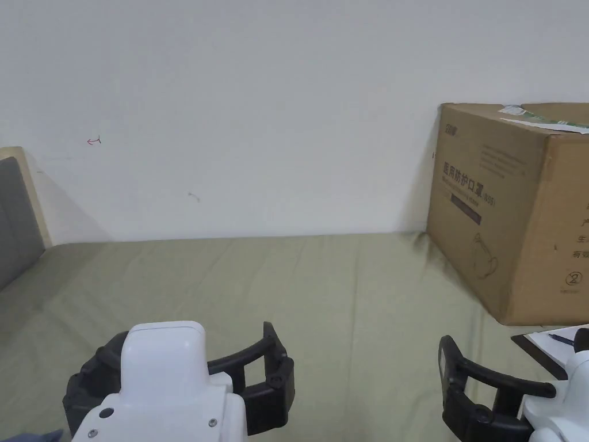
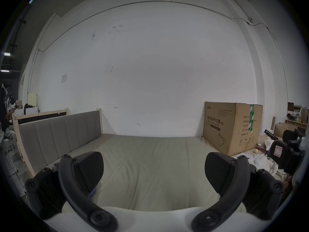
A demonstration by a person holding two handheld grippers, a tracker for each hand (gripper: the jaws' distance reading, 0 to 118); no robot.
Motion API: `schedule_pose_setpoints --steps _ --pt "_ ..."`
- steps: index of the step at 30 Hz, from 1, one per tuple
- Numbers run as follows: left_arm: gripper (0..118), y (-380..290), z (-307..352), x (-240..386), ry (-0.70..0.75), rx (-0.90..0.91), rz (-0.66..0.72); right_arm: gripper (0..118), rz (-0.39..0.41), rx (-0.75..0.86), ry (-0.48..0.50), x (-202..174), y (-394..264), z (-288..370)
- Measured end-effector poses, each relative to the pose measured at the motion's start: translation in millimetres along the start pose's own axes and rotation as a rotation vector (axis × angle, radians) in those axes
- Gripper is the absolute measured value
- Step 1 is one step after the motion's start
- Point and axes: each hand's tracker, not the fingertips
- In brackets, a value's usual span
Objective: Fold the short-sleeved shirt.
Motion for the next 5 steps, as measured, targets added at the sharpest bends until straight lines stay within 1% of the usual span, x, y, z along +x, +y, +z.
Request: schedule_pose_setpoints --steps 5 --pt "117 1.5 0.8 0.8 0.010 0.005 0.006 118 0.002 0.000 0.003 -1.6 0.5 0.2"
